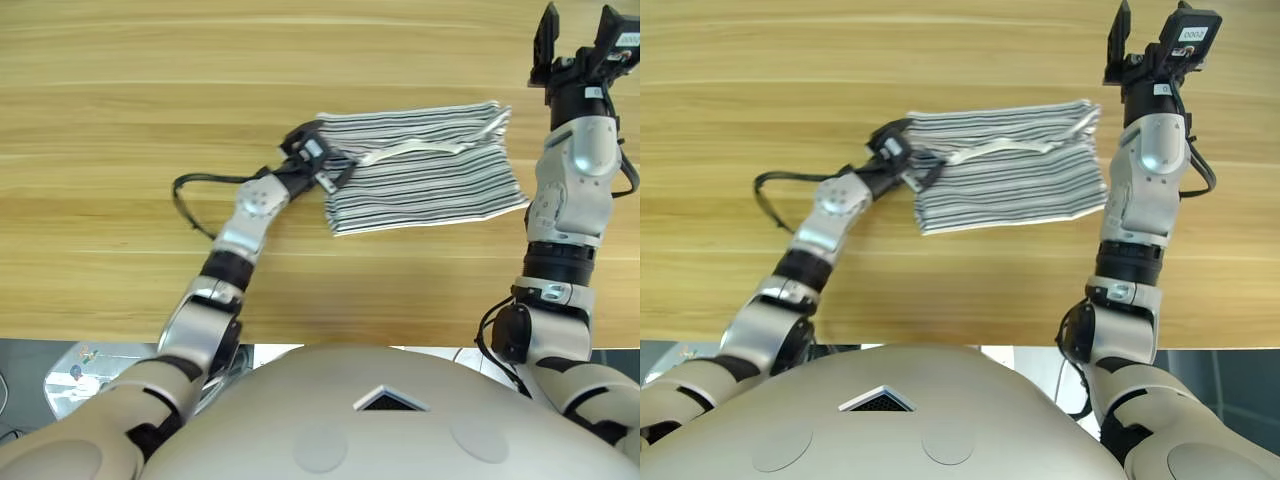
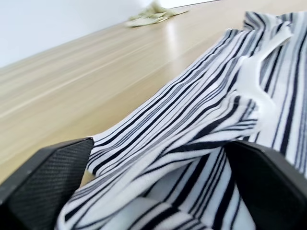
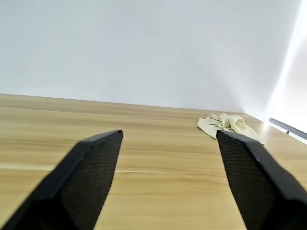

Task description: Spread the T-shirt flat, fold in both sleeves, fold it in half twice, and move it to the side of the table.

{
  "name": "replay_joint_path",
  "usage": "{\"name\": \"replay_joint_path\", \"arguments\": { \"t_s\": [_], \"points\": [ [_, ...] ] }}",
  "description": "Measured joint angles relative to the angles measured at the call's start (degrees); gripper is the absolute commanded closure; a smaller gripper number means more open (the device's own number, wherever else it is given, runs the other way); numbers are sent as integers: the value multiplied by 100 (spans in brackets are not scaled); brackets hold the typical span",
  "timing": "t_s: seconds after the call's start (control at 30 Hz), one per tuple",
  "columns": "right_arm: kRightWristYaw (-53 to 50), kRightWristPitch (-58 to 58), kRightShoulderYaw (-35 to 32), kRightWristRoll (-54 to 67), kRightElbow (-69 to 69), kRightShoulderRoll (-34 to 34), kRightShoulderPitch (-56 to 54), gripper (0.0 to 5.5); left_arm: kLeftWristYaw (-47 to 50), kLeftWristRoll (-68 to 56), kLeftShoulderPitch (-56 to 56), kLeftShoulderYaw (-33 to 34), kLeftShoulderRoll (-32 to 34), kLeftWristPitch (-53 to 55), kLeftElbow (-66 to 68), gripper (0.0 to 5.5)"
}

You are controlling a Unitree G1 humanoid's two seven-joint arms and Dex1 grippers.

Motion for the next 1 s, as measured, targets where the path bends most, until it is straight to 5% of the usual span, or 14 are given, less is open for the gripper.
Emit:
{"name": "replay_joint_path", "arguments": {
  "t_s": [0.2,0.4,0.57,0.77,1.0],
  "points": [
    [-110,246,-48,6,-290,158,470,189,273,-224,2475,735,626,1357,-2877,50],
    [-10,319,414,-328,-646,162,1032,189,-150,-437,3952,-305,780,1903,-4508,50],
    [389,518,800,-588,-1554,-110,1752,189,-85,-547,3586,-1118,262,2212,-4920,50],
    [383,593,698,-609,-1642,-131,1850,189,779,21,2613,-1122,-181,2102,-4323,50],
    [343,321,838,-759,-1288,-35,1772,189,1000,1171,1827,-1461,361,776,-3462,50]
  ]
}}
